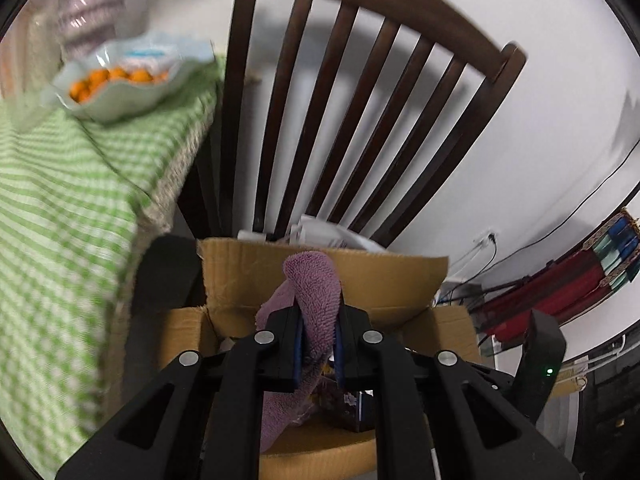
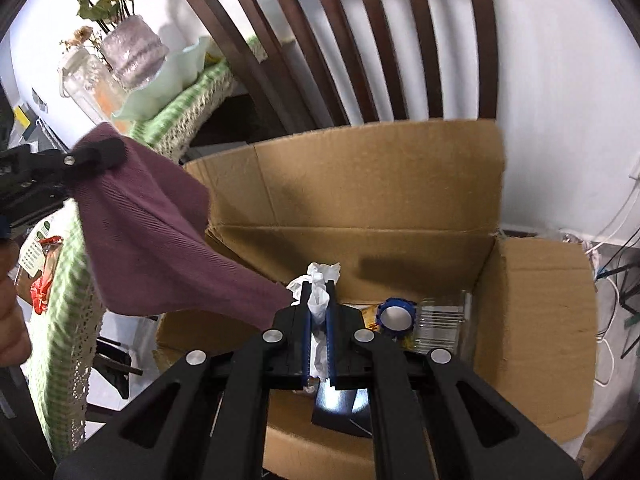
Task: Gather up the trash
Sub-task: 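Open the left tool dropping the towel while the right tool releases the tissue, then move both tools back from the box toward the table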
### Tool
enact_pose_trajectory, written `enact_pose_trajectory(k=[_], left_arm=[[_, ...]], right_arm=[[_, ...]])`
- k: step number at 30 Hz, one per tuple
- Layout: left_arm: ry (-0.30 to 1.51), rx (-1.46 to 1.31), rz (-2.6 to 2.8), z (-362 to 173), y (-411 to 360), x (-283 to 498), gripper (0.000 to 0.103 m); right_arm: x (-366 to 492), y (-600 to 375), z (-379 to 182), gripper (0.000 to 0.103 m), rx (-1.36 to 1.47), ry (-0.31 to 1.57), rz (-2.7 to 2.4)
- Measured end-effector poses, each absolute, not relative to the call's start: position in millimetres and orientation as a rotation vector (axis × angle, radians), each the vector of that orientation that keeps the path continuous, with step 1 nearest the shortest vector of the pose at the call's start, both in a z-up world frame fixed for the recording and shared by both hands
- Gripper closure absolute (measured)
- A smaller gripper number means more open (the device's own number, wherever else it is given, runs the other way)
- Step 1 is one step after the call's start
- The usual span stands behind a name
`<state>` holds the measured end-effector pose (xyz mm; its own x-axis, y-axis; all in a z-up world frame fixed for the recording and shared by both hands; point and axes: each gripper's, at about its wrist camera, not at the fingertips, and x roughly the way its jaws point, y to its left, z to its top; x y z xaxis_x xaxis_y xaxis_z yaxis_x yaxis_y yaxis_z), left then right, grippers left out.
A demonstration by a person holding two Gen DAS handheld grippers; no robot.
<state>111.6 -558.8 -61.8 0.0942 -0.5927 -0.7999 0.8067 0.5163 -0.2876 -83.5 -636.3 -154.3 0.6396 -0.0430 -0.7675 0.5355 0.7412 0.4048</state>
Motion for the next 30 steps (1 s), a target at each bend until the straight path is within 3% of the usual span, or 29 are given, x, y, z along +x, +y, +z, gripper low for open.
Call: enact_pose_trajectory(k=[4, 5, 7, 8, 9, 30], left_arm=[[1.118, 0.276, -1.034, -93.4, -575.7, 121.6, 0.09], [1.144, 0.275, -1.02, -100.0, -577.8, 124.8, 0.083], [1.187, 0.266, -0.989, -109.9, -579.8, 131.6, 0.074], [1.191, 0.268, -0.98, -111.9, -580.0, 133.9, 0.071], [1.185, 0.276, -0.979, -112.1, -579.7, 135.2, 0.071], [1.117, 0.282, -0.952, -88.8, -552.3, 139.9, 0.07]], right_arm=[[-65.7, -641.1, -165.7, 0.097, 0.669, 0.854, -0.344], [-61.2, -642.8, -169.3, 0.096, 0.676, 0.863, -0.34], [-55.7, -646.0, -174.2, 0.087, 0.693, 0.868, -0.338], [-54.4, -647.5, -176.3, 0.074, 0.7, 0.867, -0.337], [-52.6, -648.8, -177.9, 0.068, 0.707, 0.864, -0.333], [-46.3, -638.7, -159.6, 0.068, 0.673, 0.851, -0.348]])
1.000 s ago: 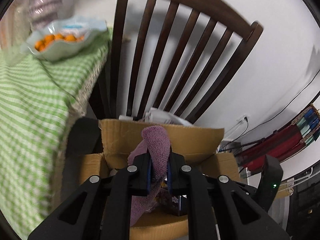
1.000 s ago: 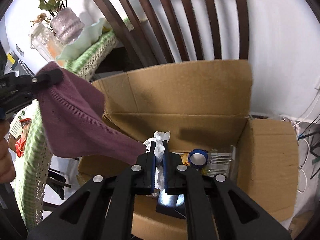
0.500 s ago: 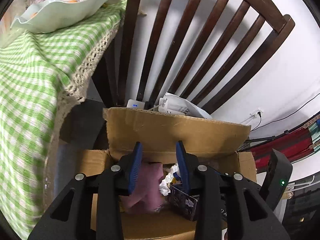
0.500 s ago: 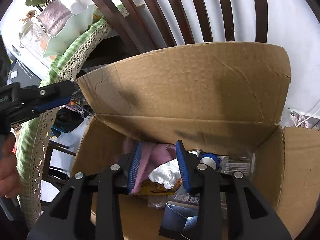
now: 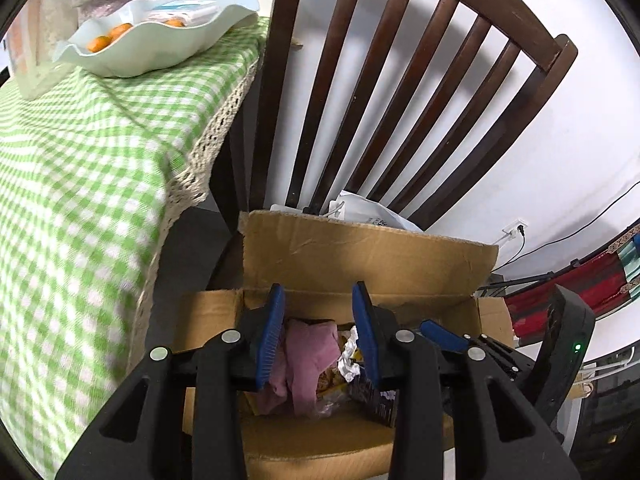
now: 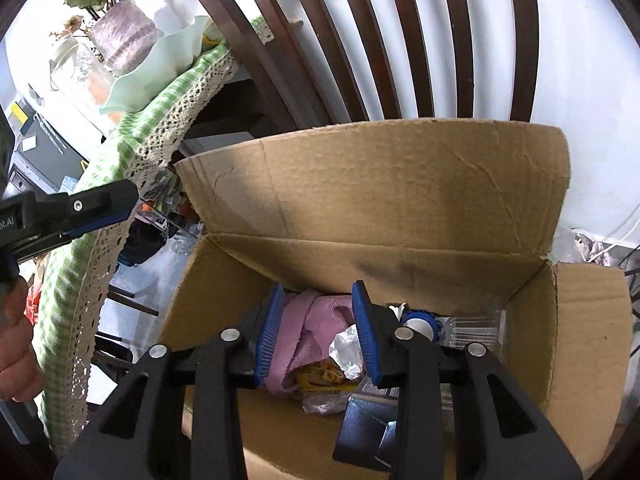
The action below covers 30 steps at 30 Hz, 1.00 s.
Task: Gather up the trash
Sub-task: 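Move both tools back from the box toward the table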
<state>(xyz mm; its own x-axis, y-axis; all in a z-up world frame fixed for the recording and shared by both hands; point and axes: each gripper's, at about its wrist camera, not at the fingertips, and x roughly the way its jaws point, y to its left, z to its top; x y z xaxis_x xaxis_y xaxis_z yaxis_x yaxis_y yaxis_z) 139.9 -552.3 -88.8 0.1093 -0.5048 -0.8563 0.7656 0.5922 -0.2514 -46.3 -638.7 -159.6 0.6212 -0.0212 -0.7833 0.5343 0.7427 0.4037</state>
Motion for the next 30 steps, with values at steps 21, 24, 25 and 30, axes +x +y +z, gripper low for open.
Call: enact_pose_trajectory(k=[21, 24, 25, 30], left_arm=[[0.995, 0.194, -0.978, -36.4, -451.8, 123.9, 0.044], [0.986, 0.16, -0.962, -29.5, -425.8, 129.3, 0.043], [0.981, 0.146, -0.954, -27.1, -418.4, 133.1, 0.043], [0.957, 0.082, -0.918, -13.3, -378.5, 148.6, 0.042]], right_arm=[[-61.5, -592.7, -93.2, 0.054, 0.543, 0.759, -0.427], [-57.2, -580.0, -83.6, 0.054, 0.519, 0.75, -0.419], [-54.1, -575.1, -80.0, 0.054, 0.509, 0.747, -0.414], [-36.9, -551.5, -66.6, 0.054, 0.467, 0.739, -0.388]])
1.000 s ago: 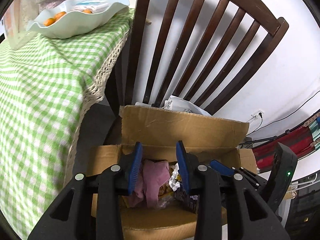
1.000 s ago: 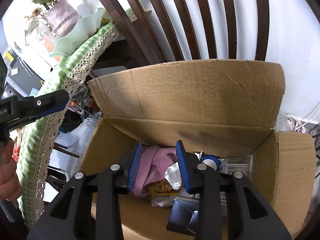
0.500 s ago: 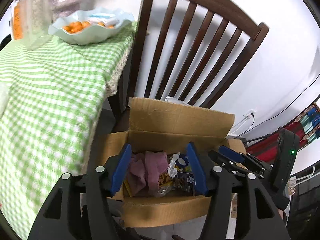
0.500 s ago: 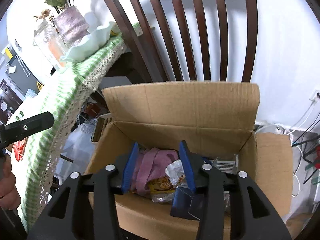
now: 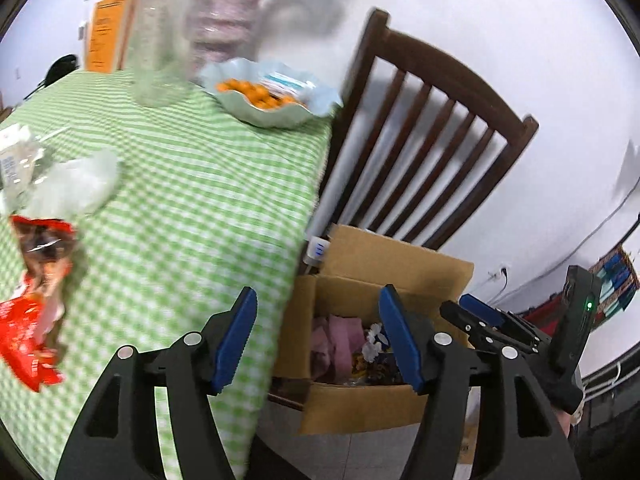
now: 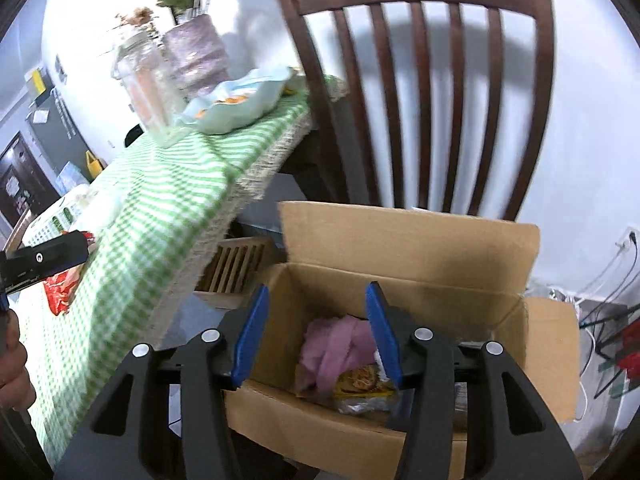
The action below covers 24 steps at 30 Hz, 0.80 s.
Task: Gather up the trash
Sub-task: 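Move both tools back from the box toward the table, then grasp the white milk carton with the left tool while the right tool approaches the red wrapper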
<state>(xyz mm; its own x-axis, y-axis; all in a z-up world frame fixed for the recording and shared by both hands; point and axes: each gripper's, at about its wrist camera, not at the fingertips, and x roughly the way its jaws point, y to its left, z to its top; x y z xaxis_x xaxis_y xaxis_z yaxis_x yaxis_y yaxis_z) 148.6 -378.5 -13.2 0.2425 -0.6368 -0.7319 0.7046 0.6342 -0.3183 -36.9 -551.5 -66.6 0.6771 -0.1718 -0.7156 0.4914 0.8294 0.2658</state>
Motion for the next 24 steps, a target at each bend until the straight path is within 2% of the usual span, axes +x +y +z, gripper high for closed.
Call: enact_pose_trajectory(k=[10, 13, 19, 21, 24], left_arm=[[0.909, -0.013, -0.823, 18.4, -314.1, 183.6, 0.039], [0.887, -0.095, -0.767, 29.5, -285.9, 204.5, 0.031], [0.903, -0.307, -0.643, 39.7, -217.6, 253.4, 0.03], [0.887, -0.346, -0.596, 45.1, -195.5, 266.8, 0.02], [0.837, -0.378, -0.524, 55.3, -161.6, 285.4, 0.017]], right_arm=[[3.4, -499.5, -42.3, 0.051, 0.39, 0.72, -0.31], [13.6, -482.0, -35.4, 0.051, 0.36, 0.72, -0.283], [28.8, -459.0, -25.1, 0.05, 0.312, 0.728, -0.253], [32.7, -452.4, -22.4, 0.048, 0.304, 0.728, -0.25], [38.7, -441.6, -18.4, 0.047, 0.286, 0.728, -0.238]])
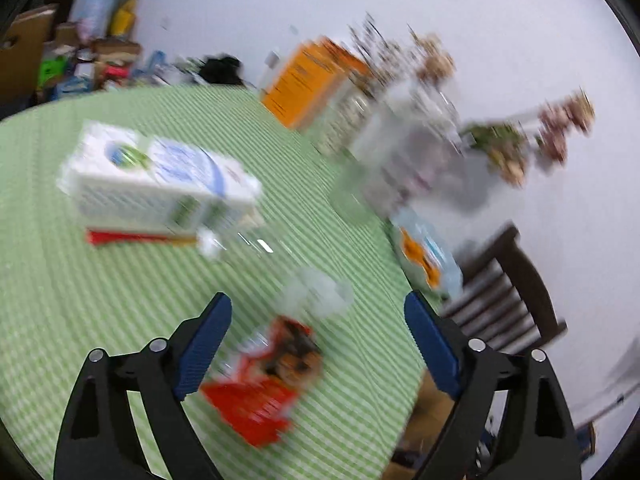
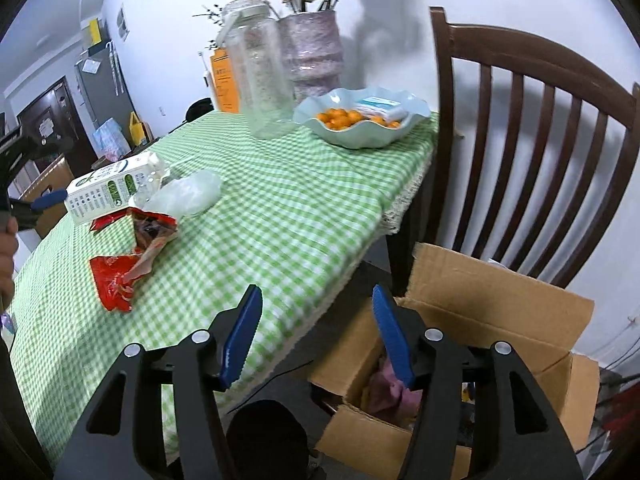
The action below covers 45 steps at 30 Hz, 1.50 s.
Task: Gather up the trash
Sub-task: 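Grasp the white milk carton with the left tool while the right tool approaches the red wrapper, then close the right tool on the red snack wrapper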
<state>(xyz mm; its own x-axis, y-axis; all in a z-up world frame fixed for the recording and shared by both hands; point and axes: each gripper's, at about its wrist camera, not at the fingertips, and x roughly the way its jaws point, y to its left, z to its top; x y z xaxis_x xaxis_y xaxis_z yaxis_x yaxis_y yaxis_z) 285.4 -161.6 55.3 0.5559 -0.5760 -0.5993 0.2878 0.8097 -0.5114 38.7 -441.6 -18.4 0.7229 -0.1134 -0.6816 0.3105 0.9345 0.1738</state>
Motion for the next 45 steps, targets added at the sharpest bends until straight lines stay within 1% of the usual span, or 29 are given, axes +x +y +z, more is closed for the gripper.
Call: enact_pose_trajectory(k=[3, 6, 9, 13, 15, 18, 20, 25, 29, 32, 33, 35, 39, 45], left_arm=[[0.795, -0.41, -0.452, 64.8, -124.4, 307.4, 0.01], [0.756, -0.406, -0.319, 62.7, -90.4, 333.2, 0.009], [0.751, -0.421, -0.226, 47.6, -62.4, 358.4, 0.009], [0.848, -0.54, -0.226, 9.6, -29.0, 392.9, 0.009], [0.844, -0.564, -0.227, -1.3, -22.8, 397.7, 0.009], [0.878, -0.53, -0.225, -12.2, -26.3, 409.5, 0.008], [0.891, -0.585, -0.258, -20.6, -25.9, 415.3, 0.008], [0.928, -0.832, -0.342, -50.6, -7.8, 428.0, 0.008], [0.939, -0.924, -0.386, -61.3, -5.3, 429.5, 0.008], [0.917, -0.948, -0.409, -63.7, -6.2, 427.8, 0.01], [0.909, -0.959, -0.419, -64.7, -8.2, 426.6, 0.017], [0.888, -0.982, -0.435, -62.5, -7.7, 423.2, 0.026], [0.869, -0.919, -0.412, -44.2, -12.0, 420.6, 0.027], [0.723, -0.741, -0.364, 18.5, -17.7, 397.5, 0.029]], right_arm=[[46.0, -431.4, -16.7, 0.046, 0.268, 0.737, -0.225], [52.5, -421.0, -15.8, 0.046, 0.251, 0.748, -0.216], [61.4, -408.2, -14.5, 0.046, 0.23, 0.759, -0.203], [73.7, -391.8, -15.1, 0.046, 0.2, 0.778, -0.192], [80.5, -384.8, -16.2, 0.046, 0.186, 0.789, -0.187], [94.0, -372.2, -19.8, 0.046, 0.167, 0.807, -0.172], [105.3, -359.0, -22.2, 0.046, 0.147, 0.818, -0.151], [130.1, -322.9, -29.2, 0.046, 0.095, 0.851, -0.072], [143.6, -298.0, -33.0, 0.046, 0.063, 0.865, -0.01], [151.2, -283.2, -35.8, 0.046, 0.045, 0.871, 0.028], [152.5, -279.0, -36.8, 0.046, 0.04, 0.873, 0.036], [156.0, -270.5, -39.9, 0.046, 0.027, 0.876, 0.056], [157.1, -258.8, -45.2, 0.046, 0.021, 0.885, 0.085], [158.8, -249.1, -49.0, 0.046, 0.022, 0.888, 0.106]])
